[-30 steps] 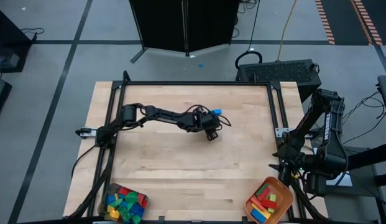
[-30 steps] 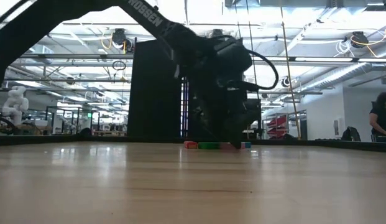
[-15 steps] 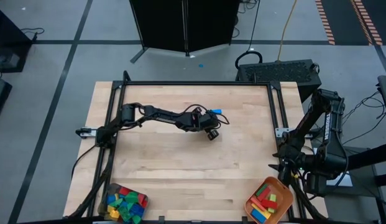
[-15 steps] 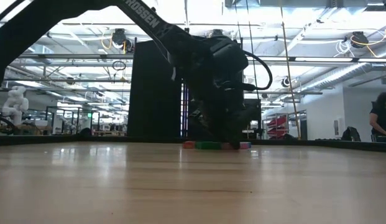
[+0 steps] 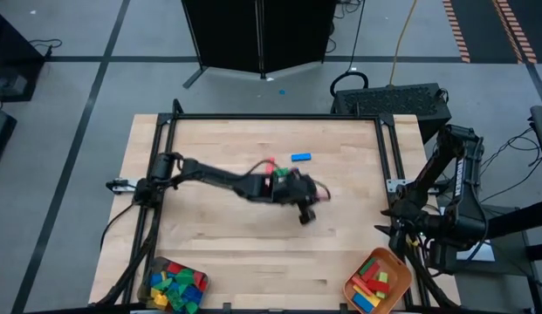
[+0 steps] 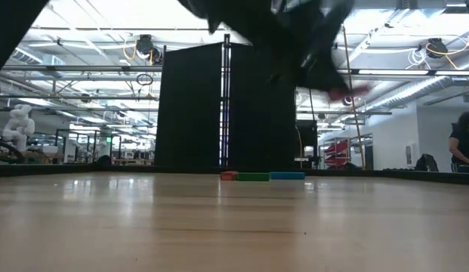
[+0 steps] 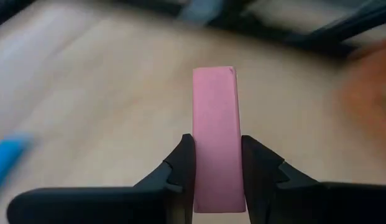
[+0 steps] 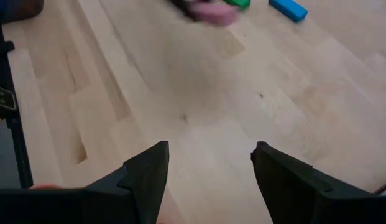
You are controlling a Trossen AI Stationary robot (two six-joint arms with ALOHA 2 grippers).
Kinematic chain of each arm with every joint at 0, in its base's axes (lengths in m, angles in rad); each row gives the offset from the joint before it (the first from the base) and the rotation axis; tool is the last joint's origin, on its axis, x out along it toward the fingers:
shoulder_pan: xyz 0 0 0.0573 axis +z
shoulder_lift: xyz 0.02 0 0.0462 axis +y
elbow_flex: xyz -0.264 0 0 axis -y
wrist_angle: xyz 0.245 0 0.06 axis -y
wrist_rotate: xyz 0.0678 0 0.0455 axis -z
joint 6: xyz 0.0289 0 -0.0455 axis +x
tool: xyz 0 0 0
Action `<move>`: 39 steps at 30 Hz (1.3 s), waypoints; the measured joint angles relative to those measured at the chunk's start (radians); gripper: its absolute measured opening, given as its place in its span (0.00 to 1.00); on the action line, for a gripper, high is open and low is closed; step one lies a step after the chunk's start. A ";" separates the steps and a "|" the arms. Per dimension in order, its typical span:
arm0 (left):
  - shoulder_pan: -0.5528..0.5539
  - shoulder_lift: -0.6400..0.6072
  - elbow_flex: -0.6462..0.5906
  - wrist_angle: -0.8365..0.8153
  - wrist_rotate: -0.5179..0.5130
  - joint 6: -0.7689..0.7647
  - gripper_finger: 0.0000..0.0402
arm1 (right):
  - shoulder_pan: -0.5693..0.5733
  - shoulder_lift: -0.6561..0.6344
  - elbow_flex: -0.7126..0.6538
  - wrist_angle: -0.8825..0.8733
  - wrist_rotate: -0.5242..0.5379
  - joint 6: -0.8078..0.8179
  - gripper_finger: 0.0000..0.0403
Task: Sort blocks by size
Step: Put the pink rectangular block into the orange bin
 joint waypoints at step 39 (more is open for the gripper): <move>-0.286 0.522 0.639 0.483 0.214 0.188 0.20 | 0.000 -0.001 -0.163 0.000 -0.081 0.216 0.56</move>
